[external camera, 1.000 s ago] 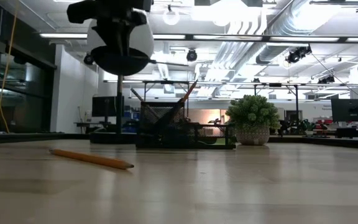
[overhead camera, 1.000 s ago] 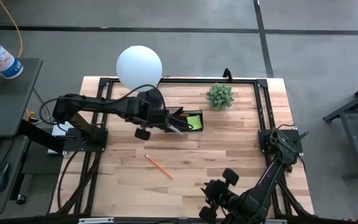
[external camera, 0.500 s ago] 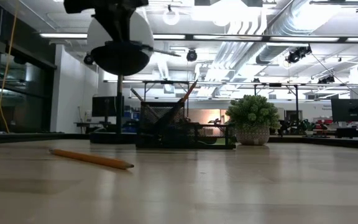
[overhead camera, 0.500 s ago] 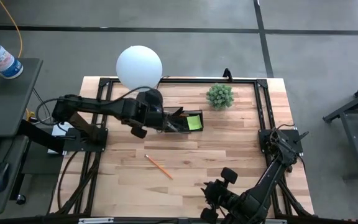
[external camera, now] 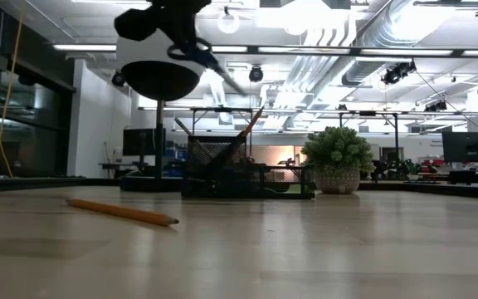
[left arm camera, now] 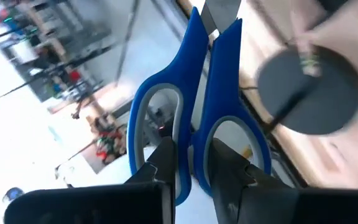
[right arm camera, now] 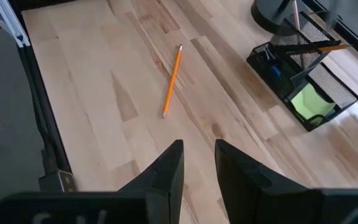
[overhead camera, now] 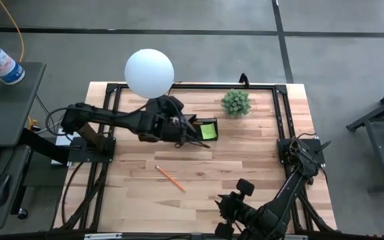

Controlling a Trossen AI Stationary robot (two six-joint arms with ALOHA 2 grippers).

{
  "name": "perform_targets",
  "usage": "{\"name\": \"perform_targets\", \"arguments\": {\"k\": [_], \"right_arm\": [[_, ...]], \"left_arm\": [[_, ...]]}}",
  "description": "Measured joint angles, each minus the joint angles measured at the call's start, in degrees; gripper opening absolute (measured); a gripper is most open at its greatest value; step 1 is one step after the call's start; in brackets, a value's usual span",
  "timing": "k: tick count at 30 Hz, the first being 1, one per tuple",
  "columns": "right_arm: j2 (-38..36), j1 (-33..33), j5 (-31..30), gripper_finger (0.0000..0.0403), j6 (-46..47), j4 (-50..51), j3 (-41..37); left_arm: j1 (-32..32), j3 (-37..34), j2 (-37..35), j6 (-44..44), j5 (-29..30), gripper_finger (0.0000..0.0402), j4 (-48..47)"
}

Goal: Pick and place office supplies into organizer
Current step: Put the blue scissors into the desk organizer

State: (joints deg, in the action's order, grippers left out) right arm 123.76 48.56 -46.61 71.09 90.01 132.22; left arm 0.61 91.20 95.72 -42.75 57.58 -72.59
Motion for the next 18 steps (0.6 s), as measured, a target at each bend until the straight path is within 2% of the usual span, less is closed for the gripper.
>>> {"name": "perform_targets", "arguments": {"k": [10,18], "right_arm": [[0.0,0.0,0.0,0.0082,-2.7,0.0,0.0],[0.0,0.0,0.0,0.0082,-5.5,0.0,0.0]], "left_arm": [[-5.3,0.0,0.4,-8.2,5.4,0.0039,5.6],[-6.6,0.0,2.5,-8.0,4.3,0.0038,5.0]]}}
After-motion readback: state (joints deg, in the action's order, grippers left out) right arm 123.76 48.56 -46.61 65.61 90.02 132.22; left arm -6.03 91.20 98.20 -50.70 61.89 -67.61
